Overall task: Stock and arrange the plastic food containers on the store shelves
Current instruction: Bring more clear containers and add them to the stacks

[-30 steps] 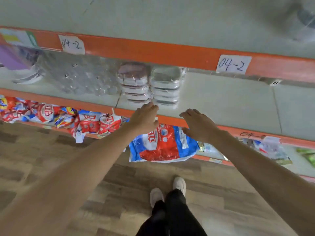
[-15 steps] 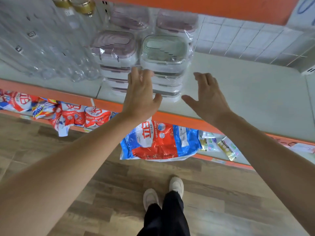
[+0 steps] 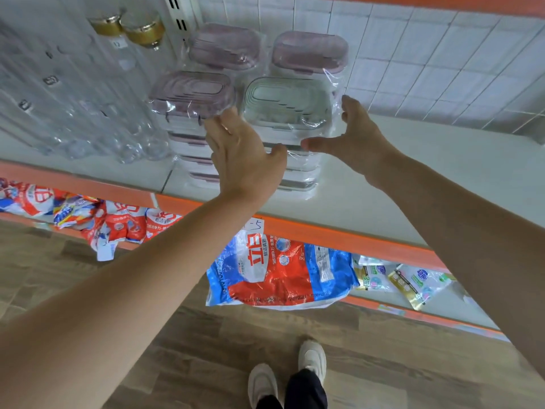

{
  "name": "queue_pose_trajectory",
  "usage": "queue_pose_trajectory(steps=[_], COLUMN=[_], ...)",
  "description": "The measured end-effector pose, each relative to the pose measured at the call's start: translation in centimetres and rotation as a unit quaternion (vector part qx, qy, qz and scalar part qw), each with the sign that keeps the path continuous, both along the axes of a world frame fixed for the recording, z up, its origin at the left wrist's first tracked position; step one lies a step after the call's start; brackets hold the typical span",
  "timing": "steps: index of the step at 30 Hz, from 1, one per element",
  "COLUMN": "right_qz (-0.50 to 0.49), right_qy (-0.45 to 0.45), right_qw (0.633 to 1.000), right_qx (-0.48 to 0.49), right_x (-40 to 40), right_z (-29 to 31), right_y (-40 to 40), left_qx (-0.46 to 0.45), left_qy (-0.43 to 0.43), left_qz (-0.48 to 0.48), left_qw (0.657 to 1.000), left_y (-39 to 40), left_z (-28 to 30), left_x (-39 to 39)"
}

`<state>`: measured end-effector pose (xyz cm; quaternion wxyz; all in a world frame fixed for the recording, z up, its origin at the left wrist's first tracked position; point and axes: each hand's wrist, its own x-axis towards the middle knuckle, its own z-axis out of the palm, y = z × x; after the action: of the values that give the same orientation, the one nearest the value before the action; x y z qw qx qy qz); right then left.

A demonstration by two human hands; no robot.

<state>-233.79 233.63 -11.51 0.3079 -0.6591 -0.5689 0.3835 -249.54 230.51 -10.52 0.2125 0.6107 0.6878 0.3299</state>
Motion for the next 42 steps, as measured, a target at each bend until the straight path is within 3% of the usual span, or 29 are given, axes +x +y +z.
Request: queue_pose_trajectory(steps=[4, 11, 15, 20, 27, 32, 42], right_qz=[0.033, 0.057, 0.061, 0.073, 0.057, 0.029, 0.010], right_qy=[0.025, -0.160, -0.217, -0.222, -0.239, -0.224, -0.201], right_qw=[0.999, 0.985, 0.971, 0.970, 0.968, 0.973, 0.979], right_qx=[0.006, 0.034, 0.075, 0.074, 0.043, 0.046, 0.012], right_x=[-0.6, -0.1, 0.6, 1.4, 5.2, 8.0, 9.4], right_z=[0.0, 1.0, 1.2, 1.1, -0.5, -1.9, -4.0], right_y=[0.5, -1.0, -1.6, -2.5, -5.0, -7.3, -10.1], left_qx=[-0.042, -0.020, -0.005, 0.017, -0.014, -0.062, -0.122], left_qy=[-0.016, 0.042, 0.098, 0.195, 0.355, 0.400, 0.429], left_qz=[-0.008, -0.048, -0.075, -0.105, -0.228, -0.275, -0.271], left_qw=[0.999, 0.998, 0.992, 0.975, 0.906, 0.872, 0.853], left_y=[0.2, -1.0, -1.5, -1.0, 1.2, 2.4, 4.4], left_z=[0.4, 0.1, 0.0, -0.1, -1.0, -1.4, -2.3], left_x=[0.1, 0.5, 1.1, 1.4, 1.5, 2.3, 3.6])
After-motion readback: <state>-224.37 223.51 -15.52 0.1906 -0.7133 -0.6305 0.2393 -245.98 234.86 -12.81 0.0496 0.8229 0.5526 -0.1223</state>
